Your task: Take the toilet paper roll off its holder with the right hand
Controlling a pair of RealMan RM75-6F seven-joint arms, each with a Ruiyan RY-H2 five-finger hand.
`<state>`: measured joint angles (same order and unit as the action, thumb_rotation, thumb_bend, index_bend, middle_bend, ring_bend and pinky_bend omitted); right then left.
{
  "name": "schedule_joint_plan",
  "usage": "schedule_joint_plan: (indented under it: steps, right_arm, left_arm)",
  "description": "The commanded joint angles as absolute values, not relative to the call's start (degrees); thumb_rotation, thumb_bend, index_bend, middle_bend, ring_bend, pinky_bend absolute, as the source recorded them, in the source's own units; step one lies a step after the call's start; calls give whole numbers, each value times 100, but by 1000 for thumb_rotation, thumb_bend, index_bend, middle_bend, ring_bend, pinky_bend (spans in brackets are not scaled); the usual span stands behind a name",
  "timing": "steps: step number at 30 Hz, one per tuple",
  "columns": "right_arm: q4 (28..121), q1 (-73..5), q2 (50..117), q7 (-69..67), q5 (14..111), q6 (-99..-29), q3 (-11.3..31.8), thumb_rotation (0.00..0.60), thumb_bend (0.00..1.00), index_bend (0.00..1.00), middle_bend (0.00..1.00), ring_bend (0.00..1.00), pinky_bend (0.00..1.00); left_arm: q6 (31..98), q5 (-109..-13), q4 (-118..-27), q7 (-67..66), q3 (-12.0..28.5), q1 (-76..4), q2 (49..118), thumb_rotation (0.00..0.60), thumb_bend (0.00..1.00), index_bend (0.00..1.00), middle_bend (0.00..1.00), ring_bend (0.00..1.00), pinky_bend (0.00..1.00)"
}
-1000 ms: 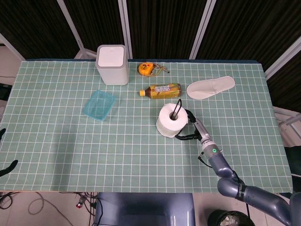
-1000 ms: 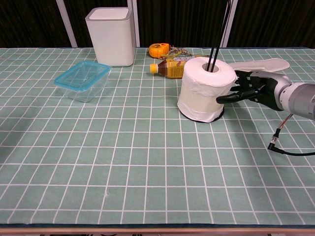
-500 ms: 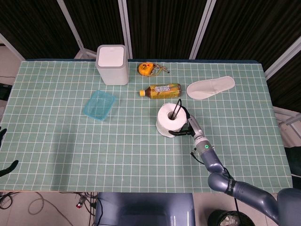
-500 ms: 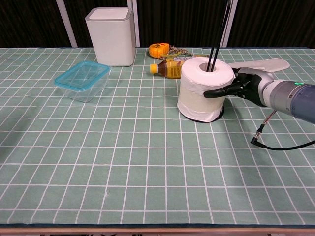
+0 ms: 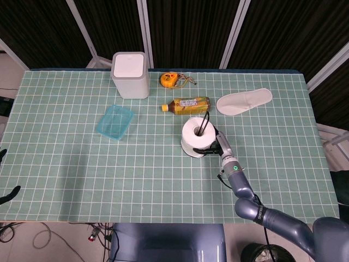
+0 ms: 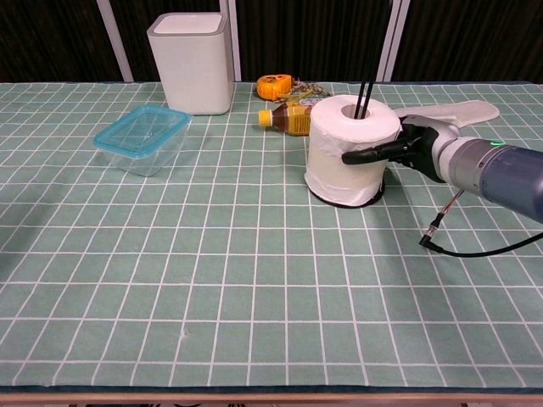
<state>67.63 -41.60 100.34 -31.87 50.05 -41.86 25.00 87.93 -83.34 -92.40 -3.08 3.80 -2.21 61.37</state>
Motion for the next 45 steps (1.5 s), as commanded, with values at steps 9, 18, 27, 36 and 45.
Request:
schedule_joint_plan:
  steps: [9,18,27,36,45]
  right_arm:
    - [7157,-4017,9903,-3145,5225,-4567,2695,600,0,398,335,289,27]
    - [8563,-3793,8869,-2895,5265,-4617,2980,600,0,397,336,289,27]
    - [10012,-3771,7496,-2239,4613,-4760,3556,600,0,397,336,289,27]
    - [11045,-3672,5939,-1927,3672,-4800,4238,600,0,397,336,289,27]
    - [11515,-3306,4624,-1965,3252,-4911,4655,600,0,397,336,289,27]
  left_arm:
    - [8793,-8332,-9244,-283,378,-217,6125,600,176,43,0,0,15]
    - [8804,-8311,-9261,-262,387,-208,6112,600,176,43,0,0,14]
    - [8880,-8315,-9296,-216,398,-168,6084,600,176,43,0,0,15]
    - [8874,-8295,-9297,-231,406,-168,6086,600,175,43,0,0,14]
    - [8847,-8286,-9311,-284,405,-181,6107,600,176,43,0,0,14]
